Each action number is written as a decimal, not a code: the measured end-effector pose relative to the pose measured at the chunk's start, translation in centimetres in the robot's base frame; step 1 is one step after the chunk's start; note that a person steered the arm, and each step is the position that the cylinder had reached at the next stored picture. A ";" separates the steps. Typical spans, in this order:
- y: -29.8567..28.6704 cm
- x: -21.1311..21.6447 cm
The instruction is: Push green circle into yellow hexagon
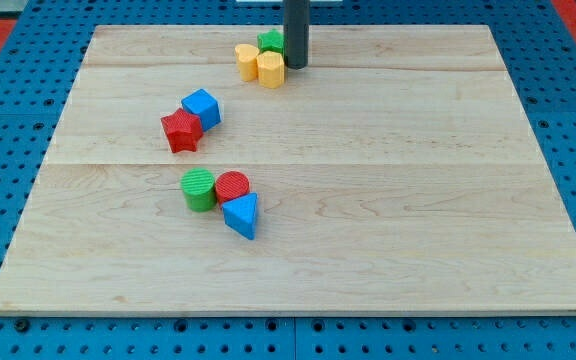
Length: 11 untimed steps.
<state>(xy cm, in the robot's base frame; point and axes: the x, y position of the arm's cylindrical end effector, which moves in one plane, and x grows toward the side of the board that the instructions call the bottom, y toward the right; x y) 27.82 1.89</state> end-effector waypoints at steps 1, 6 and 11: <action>5.1 8.7; -15.5 24.5; -2.7 14.7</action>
<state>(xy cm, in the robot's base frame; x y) 42.50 -0.84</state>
